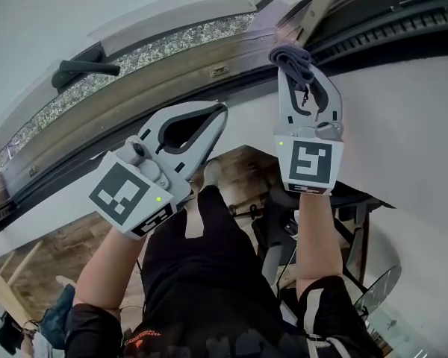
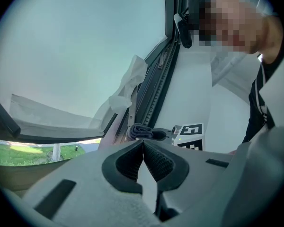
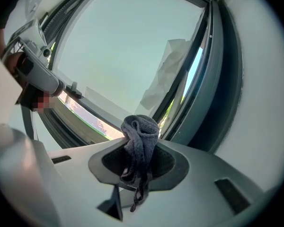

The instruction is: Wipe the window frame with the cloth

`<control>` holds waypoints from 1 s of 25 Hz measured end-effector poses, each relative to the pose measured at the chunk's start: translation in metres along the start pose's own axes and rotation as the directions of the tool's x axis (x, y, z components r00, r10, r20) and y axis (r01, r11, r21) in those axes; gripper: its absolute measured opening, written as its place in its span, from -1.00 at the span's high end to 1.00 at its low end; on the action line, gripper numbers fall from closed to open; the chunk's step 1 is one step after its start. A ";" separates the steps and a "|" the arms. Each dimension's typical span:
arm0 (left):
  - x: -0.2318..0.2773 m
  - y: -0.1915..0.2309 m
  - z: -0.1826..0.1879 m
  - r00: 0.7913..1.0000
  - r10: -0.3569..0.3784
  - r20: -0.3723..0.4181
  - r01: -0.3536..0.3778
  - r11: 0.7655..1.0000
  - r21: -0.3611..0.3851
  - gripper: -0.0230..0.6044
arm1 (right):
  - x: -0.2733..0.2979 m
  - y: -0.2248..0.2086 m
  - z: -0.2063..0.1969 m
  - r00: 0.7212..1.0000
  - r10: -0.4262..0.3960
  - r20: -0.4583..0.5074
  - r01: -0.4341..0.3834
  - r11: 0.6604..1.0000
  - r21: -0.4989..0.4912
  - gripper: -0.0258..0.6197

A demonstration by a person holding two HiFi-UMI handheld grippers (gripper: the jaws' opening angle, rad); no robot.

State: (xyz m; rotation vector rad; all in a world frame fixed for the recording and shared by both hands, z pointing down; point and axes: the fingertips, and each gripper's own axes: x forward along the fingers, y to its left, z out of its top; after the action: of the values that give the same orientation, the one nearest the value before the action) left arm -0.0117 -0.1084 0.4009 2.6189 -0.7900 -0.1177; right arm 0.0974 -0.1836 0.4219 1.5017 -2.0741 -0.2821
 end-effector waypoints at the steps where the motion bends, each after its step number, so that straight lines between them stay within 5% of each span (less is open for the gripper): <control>1: 0.000 0.001 -0.002 1.000 0.003 -0.001 -0.003 1.000 -0.002 0.86 | 0.001 0.002 -0.003 1.000 0.004 -0.004 -0.004 1.000 0.003 0.60; 25: -0.003 -0.001 -0.037 0.998 0.039 -0.041 -0.040 0.999 -0.030 0.86 | 0.015 0.030 -0.053 0.997 0.059 -0.057 -0.057 0.998 0.039 0.60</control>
State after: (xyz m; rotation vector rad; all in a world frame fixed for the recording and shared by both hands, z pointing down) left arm -0.0063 -0.0931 0.4337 2.5668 -0.8192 -0.0656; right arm 0.0988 -0.1790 0.4847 1.4512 -2.0835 -0.1764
